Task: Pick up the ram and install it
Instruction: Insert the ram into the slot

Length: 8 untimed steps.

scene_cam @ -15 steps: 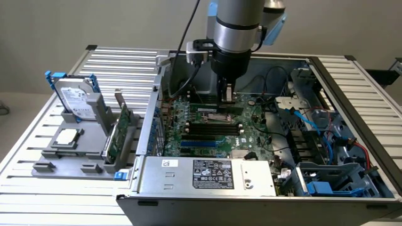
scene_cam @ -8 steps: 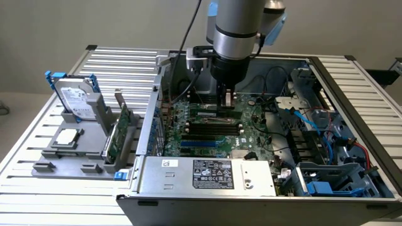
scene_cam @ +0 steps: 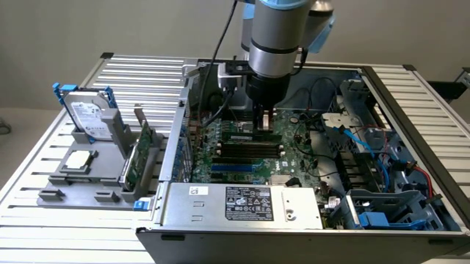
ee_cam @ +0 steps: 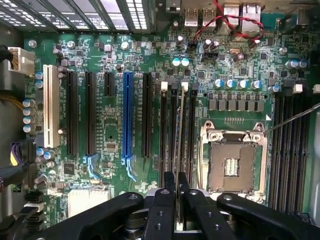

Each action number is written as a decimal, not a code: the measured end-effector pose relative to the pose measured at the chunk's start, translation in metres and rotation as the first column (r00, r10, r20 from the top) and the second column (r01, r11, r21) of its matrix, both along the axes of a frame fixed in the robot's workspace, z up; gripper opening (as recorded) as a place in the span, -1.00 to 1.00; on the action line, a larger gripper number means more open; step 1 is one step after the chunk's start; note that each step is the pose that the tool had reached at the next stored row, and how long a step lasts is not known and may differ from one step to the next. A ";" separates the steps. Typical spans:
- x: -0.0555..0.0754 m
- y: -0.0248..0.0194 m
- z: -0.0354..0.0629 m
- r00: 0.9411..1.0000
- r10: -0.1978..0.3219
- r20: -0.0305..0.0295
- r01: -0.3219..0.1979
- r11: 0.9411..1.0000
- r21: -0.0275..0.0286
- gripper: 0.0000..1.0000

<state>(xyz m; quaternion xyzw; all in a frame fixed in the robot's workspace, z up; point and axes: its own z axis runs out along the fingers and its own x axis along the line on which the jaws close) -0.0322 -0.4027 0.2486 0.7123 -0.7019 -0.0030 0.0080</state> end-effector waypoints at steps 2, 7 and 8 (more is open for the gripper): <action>0.000 0.0000 -0.0036 1.000 0.001 0.001 -0.001 1.000 0.000 -0.73; 0.000 0.0000 -0.0101 1.000 0.012 0.003 -0.012 1.000 -0.003 -0.73; 0.000 0.0000 -0.0104 1.000 0.015 0.003 -0.015 1.000 -0.006 -0.73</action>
